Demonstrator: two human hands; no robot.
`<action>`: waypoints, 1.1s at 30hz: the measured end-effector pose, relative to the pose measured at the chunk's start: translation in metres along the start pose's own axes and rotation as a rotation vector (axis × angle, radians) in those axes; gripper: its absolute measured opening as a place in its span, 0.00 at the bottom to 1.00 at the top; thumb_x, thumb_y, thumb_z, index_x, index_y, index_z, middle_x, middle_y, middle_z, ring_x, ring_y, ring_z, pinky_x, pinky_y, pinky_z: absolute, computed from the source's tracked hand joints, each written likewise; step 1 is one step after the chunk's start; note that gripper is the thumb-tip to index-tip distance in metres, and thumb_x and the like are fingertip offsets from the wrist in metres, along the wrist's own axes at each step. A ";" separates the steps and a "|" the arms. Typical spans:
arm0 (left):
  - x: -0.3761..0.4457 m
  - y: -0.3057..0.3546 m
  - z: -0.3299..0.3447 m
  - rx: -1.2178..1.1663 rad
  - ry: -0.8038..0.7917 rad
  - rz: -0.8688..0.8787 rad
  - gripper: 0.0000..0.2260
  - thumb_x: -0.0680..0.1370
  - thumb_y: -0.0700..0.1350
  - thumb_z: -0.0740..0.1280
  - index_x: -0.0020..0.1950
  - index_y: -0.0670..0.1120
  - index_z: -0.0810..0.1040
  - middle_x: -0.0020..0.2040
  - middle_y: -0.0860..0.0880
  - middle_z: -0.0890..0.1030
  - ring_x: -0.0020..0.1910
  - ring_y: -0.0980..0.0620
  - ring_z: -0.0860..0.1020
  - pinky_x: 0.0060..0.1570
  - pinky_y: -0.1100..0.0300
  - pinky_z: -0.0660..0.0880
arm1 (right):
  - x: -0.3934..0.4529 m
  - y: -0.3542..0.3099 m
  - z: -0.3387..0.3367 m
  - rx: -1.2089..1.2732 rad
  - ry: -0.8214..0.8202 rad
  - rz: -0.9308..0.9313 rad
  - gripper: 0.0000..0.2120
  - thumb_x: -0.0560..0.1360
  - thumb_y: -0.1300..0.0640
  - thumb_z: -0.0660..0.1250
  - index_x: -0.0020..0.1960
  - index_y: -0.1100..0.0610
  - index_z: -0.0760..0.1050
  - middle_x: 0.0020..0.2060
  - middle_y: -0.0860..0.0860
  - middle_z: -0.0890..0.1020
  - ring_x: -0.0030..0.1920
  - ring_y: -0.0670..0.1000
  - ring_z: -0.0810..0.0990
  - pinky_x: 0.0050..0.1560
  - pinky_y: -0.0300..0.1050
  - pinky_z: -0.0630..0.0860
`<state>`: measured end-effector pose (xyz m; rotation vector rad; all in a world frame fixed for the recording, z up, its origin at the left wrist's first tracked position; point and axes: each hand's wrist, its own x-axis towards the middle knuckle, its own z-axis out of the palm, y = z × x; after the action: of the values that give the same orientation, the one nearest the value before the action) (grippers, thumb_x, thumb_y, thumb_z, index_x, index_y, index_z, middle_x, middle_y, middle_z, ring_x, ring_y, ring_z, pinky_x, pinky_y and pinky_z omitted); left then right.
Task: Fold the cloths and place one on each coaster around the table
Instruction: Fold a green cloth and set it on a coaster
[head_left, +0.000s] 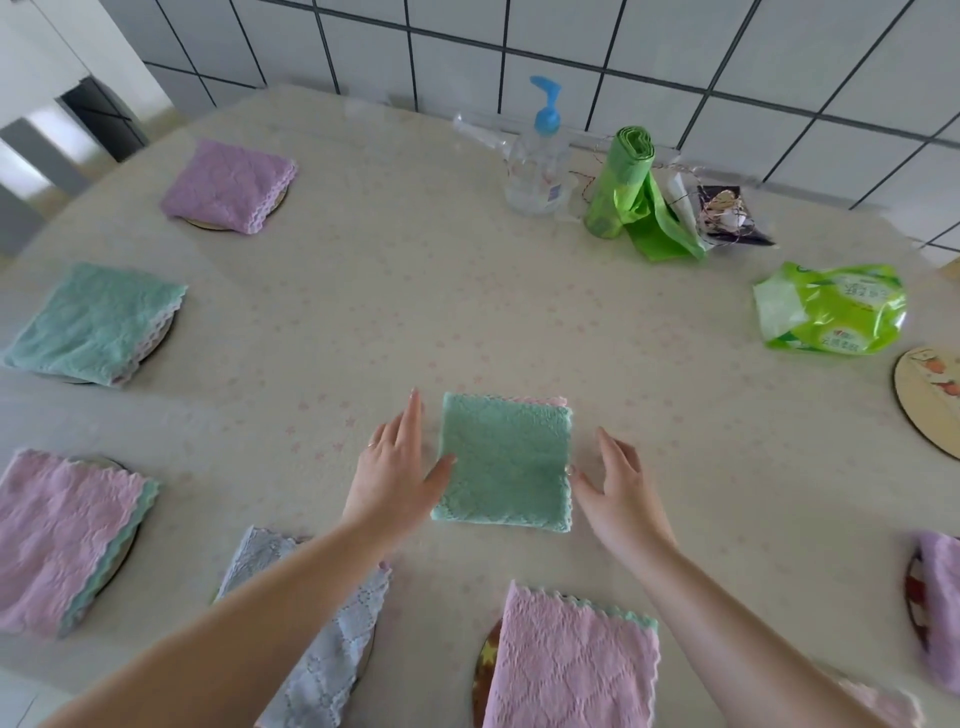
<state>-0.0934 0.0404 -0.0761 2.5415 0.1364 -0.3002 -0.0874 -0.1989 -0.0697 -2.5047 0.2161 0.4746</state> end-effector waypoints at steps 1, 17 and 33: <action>-0.004 0.001 -0.003 -0.125 -0.033 -0.034 0.36 0.77 0.53 0.61 0.76 0.48 0.43 0.71 0.51 0.66 0.68 0.50 0.66 0.67 0.53 0.64 | -0.005 -0.006 0.001 0.147 -0.015 0.034 0.31 0.77 0.47 0.61 0.75 0.53 0.54 0.68 0.49 0.67 0.64 0.48 0.69 0.60 0.45 0.70; -0.038 0.019 -0.007 -0.914 -0.262 -0.533 0.08 0.75 0.43 0.69 0.52 0.42 0.80 0.50 0.43 0.83 0.48 0.47 0.81 0.49 0.52 0.78 | -0.053 -0.024 0.000 1.346 -0.316 0.526 0.08 0.76 0.61 0.60 0.51 0.62 0.75 0.38 0.59 0.79 0.36 0.56 0.78 0.40 0.48 0.74; -0.108 0.202 0.085 -1.004 -0.403 -0.326 0.09 0.75 0.46 0.68 0.49 0.41 0.79 0.45 0.41 0.83 0.44 0.46 0.80 0.51 0.48 0.76 | -0.138 0.154 -0.111 1.594 -0.238 0.441 0.14 0.77 0.55 0.56 0.50 0.60 0.78 0.44 0.59 0.84 0.41 0.57 0.83 0.48 0.53 0.77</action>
<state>-0.1813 -0.1783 -0.0115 1.4288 0.4230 -0.6634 -0.2217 -0.3812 -0.0104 -0.8293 0.7067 0.4612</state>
